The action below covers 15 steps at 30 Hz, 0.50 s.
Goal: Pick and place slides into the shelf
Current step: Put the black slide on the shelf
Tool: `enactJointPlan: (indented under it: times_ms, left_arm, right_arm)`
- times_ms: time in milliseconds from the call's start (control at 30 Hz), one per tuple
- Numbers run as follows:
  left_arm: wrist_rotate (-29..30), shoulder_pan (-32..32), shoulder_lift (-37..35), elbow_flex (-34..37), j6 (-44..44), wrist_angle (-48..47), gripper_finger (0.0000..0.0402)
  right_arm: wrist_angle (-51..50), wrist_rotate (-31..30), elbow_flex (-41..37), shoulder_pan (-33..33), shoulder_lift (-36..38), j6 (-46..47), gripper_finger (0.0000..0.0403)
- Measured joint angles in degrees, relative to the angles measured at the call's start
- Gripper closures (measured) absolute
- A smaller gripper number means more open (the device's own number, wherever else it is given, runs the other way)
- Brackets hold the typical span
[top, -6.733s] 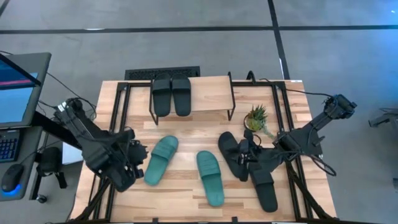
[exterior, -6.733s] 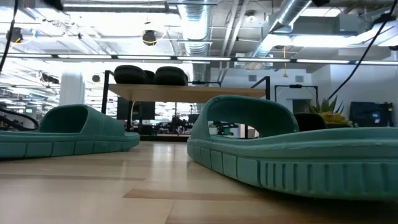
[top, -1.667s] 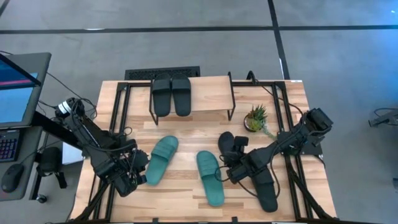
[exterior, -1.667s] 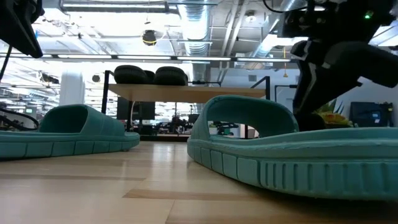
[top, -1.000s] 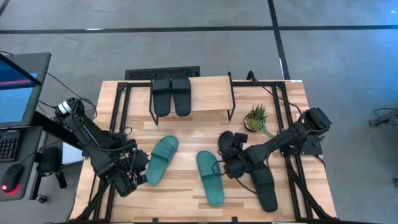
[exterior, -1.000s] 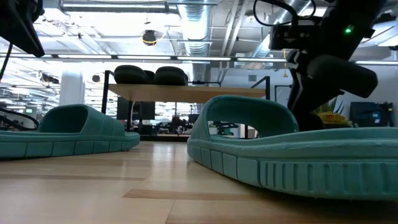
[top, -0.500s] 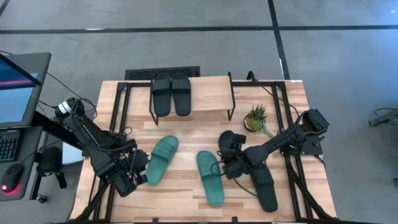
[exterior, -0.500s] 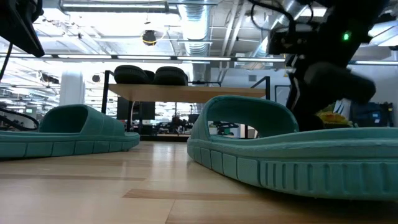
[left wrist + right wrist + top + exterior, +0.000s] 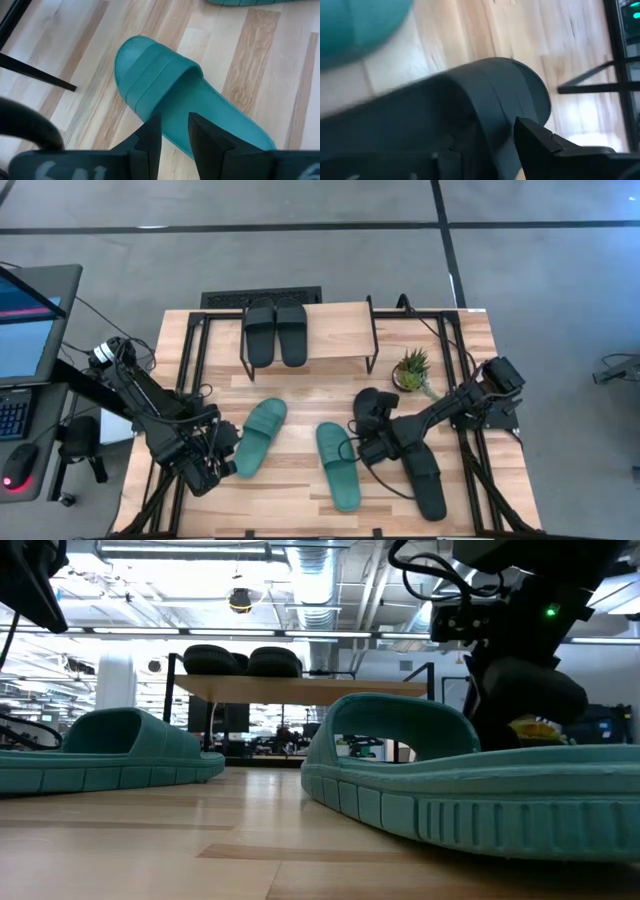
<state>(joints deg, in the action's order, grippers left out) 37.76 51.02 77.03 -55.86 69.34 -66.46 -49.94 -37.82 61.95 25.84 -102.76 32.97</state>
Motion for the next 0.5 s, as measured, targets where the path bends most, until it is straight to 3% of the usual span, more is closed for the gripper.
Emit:
enactJointPlan:
  times_ms: [133, 300, 500]
  left_arm:
    - [0.02, 0.00, 0.00, 0.00, 0.00, 0.00, 0.0315]
    - [0.04, 0.00, 0.00, 0.00, 0.00, -0.02, 0.0315]
    - [0.04, -0.01, 0.00, 0.00, 0.00, -0.02, 0.0315]
  right_arm:
    - [0.70, 0.00, 0.00, -0.50, 0.00, 0.00, 0.0321]
    - [0.84, -0.80, 0.00, -0.31, 0.00, -0.44, 0.0391]
    - [-0.20, -1.19, 0.78, 0.27, 0.00, 0.48, 0.0397]
